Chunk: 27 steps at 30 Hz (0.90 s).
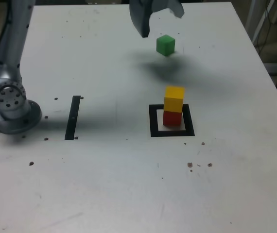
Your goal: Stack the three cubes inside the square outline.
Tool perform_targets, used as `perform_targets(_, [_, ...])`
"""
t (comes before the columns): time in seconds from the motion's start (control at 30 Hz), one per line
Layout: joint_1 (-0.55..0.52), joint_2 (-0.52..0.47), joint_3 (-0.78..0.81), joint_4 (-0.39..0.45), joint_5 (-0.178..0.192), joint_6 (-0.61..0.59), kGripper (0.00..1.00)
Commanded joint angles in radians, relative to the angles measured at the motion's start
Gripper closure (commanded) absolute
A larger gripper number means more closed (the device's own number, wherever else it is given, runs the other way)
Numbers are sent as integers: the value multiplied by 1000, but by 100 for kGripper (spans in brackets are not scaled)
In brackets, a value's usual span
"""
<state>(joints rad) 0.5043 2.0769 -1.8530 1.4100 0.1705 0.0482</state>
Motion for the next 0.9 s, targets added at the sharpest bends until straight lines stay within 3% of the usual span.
perform_targets(0.0, [8, 26, -23, 9, -10, -22, 2])
perform_targets(0.33, [46, 152, -131, 36, -34, -118, 3])
perform_targets(0.87, [88, 304, -278, 92, -71, -113, 4])
